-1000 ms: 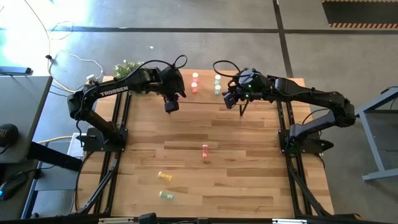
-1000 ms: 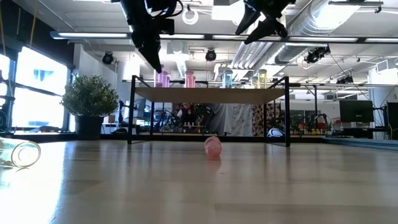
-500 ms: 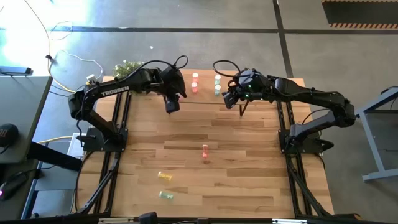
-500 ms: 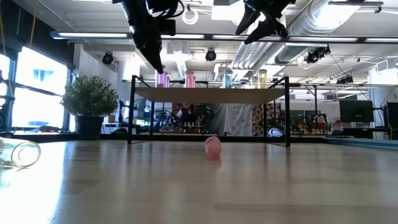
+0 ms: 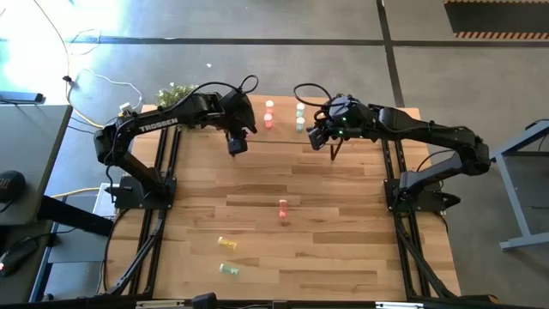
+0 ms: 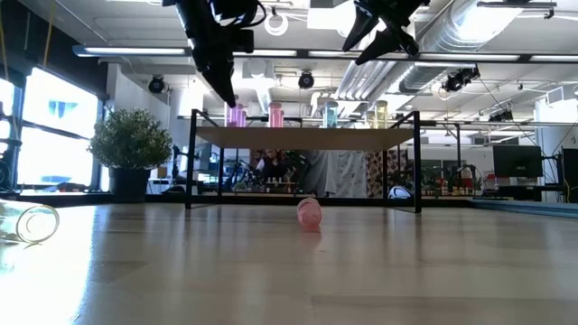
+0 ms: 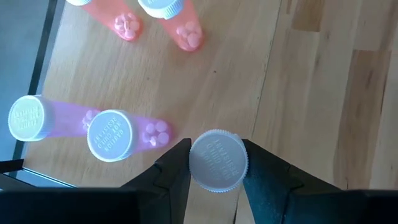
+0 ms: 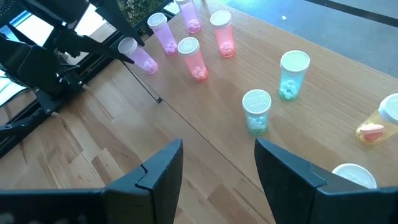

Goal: Pick and place medicine bottles onto shelf by color
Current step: Put the purple pill bottle on the shelf aligned with the other purple pill bottles

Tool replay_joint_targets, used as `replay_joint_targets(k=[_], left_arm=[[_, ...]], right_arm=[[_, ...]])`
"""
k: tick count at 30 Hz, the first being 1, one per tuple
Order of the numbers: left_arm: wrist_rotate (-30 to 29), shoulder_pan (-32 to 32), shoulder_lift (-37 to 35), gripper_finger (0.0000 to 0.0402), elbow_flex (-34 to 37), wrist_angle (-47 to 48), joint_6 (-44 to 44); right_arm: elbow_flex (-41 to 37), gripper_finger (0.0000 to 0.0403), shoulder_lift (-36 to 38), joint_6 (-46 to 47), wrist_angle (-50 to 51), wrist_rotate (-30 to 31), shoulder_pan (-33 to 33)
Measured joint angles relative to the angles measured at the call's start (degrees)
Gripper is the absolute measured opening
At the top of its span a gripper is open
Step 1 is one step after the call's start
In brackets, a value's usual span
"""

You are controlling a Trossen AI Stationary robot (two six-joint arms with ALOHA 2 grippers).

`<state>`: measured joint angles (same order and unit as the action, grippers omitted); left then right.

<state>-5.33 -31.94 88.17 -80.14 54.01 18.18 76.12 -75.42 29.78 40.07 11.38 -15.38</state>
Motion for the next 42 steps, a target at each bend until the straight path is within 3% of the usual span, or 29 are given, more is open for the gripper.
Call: replay_joint_targets(k=[16,42], left_arm=[[-0.3,-0.3,0.1,0.0175,0.2,0.2,0.0],[-2.9,-0.3,0.0,0.0177,0.1,4.0,0.0]], right_arm=[[0.0,0.019,0.0,0.0,0.0,0.0,0.0],[0.0,0.019,0.0,0.3,0.0,0.0,0.0]])
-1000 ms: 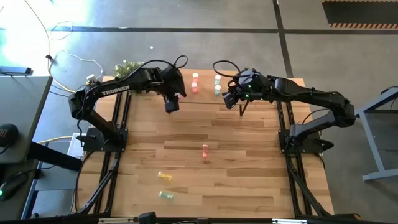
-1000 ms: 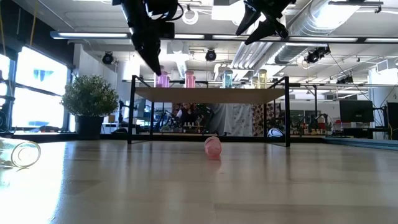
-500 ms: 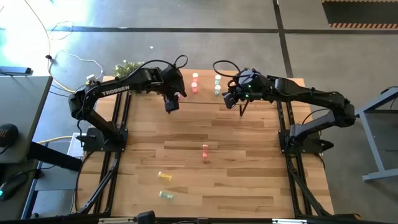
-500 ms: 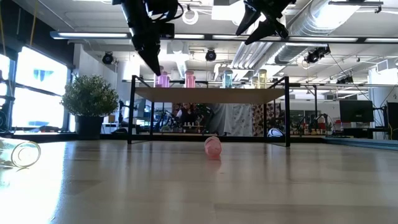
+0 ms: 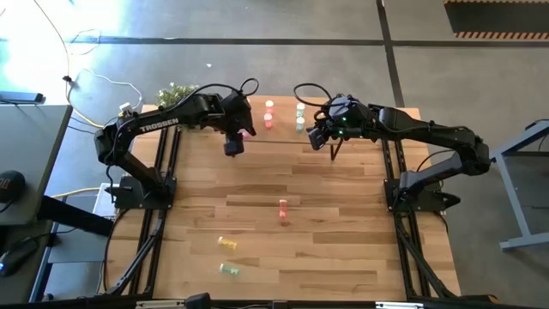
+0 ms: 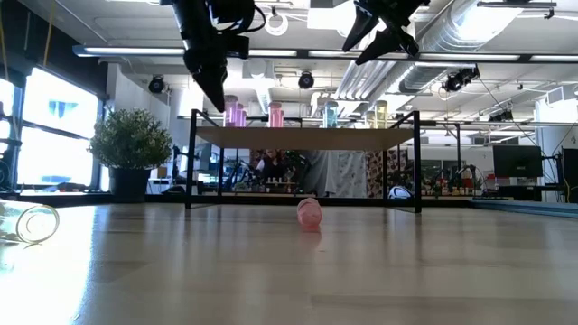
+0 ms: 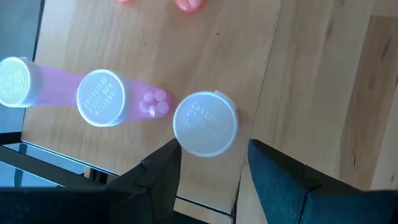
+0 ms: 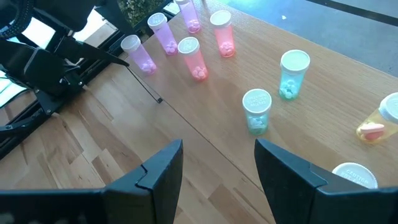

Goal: Pick and place medicine bottles onto shelf by color
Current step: Put the purple pill bottle on the shelf aligned with the other purple pill bottles, then put the blue pill bottle on the shelf aligned with the other blue pill bottles

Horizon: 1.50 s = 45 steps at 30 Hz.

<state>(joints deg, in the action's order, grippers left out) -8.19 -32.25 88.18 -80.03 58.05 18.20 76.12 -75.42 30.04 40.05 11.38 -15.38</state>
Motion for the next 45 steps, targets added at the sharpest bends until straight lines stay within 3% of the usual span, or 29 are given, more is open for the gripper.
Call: replay_joint_targets(k=[10,22,27,38,45], left_arm=[[-3.5,0.0,0.0,0.0177,-0.1,7.2,-2.6],[-4.0,0.1,-4.0,0.0177,-0.1,19.3,-13.3],[-4.0,0.1,-7.1,0.0177,0.0,17.4,-14.3],[1.1,2.1,-11.2,0.0177,0.0,18.3,-23.5],[6.0,7.8,-16.1,0.0177,0.0,20.2,-40.4]], right_arm=[[0.0,0.019,0.0,0.0,0.0,0.0,0.0],[0.0,0.019,0.0,-0.4,0.0,0.0,0.0],[0.0,0.019,0.0,-1.9,0.0,-0.3,0.0],[0.0,0.019,0.0,-2.8,0.0,-3.0,0.0],[0.0,0.019,0.0,-3.5,0.0,-3.0,0.0]])
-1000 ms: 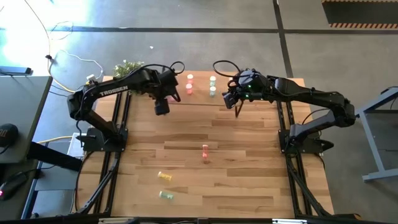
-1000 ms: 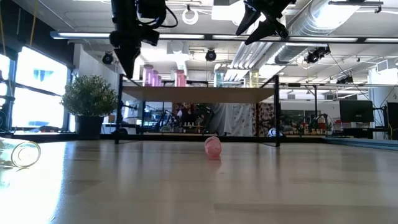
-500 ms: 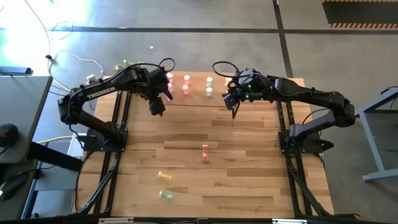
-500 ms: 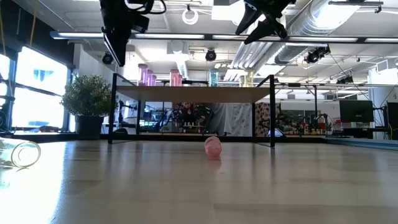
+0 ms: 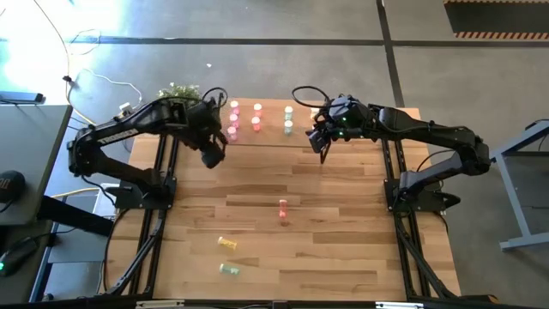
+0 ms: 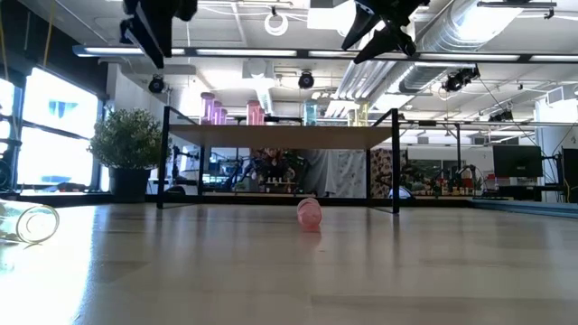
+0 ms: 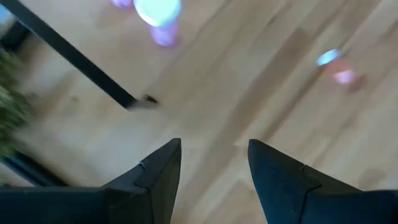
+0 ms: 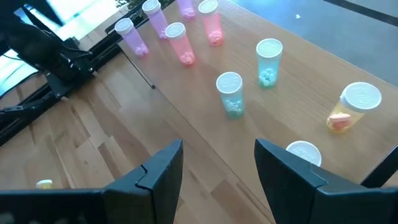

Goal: Pick and place medicine bottles onto shelf by color
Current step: Put the blue pill bottle on the shelf aligned with the other blue pill bottles

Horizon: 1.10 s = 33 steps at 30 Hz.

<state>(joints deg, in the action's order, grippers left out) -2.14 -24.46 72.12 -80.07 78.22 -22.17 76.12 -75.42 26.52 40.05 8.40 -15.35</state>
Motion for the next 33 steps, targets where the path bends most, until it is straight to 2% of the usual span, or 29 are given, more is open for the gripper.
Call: replay_joint_targets(k=[7,17,30,33], left_arm=[[0.0,10.7,-3.3,0.0177,1.5,0.0,-17.8],[-3.0,28.3,-2.9,0.0177,4.8,-1.4,-38.9],[-3.3,43.9,0.1,0.0177,8.6,-8.3,-64.1],[-3.5,47.0,1.2,0.0177,9.2,-10.5,-66.6]], right_arm=[[0.0,0.019,0.0,-2.1,0.0,-3.1,0.0],[0.0,0.019,0.0,-4.7,0.0,-8.6,0.0],[0.0,0.019,0.0,-4.5,0.1,-11.1,0.0],[0.0,0.019,0.0,-4.5,0.1,-11.0,0.0]])
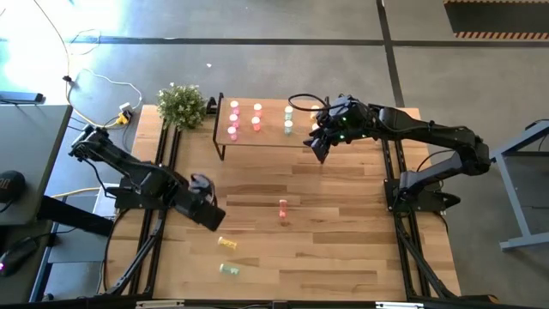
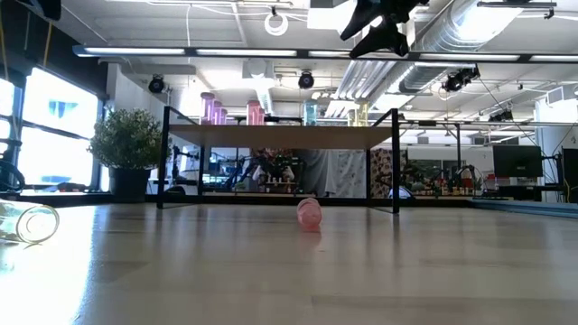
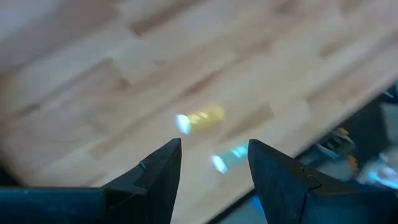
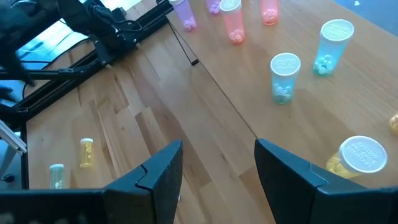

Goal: Pick and place medicine bottles onto shelf by color
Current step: Put the blue pill bottle on the shelf aligned with the other blue pill bottles

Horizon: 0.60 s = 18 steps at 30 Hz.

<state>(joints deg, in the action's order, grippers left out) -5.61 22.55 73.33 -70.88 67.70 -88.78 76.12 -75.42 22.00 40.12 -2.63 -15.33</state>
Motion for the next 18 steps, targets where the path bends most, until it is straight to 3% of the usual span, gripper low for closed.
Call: replay_joint_targets(k=[9,18], left_arm=[[-0.2,6.9,6.5,0.0177,0.0,-8.5,6.4],[0.0,10.7,12.7,0.0177,0.0,-18.0,28.6]], right_arm=[[0.0,0.019,0.0,1.1,0.0,0.0,0.0],[0.0,0.019,0.0,2.6,0.2,0.2,0.0]])
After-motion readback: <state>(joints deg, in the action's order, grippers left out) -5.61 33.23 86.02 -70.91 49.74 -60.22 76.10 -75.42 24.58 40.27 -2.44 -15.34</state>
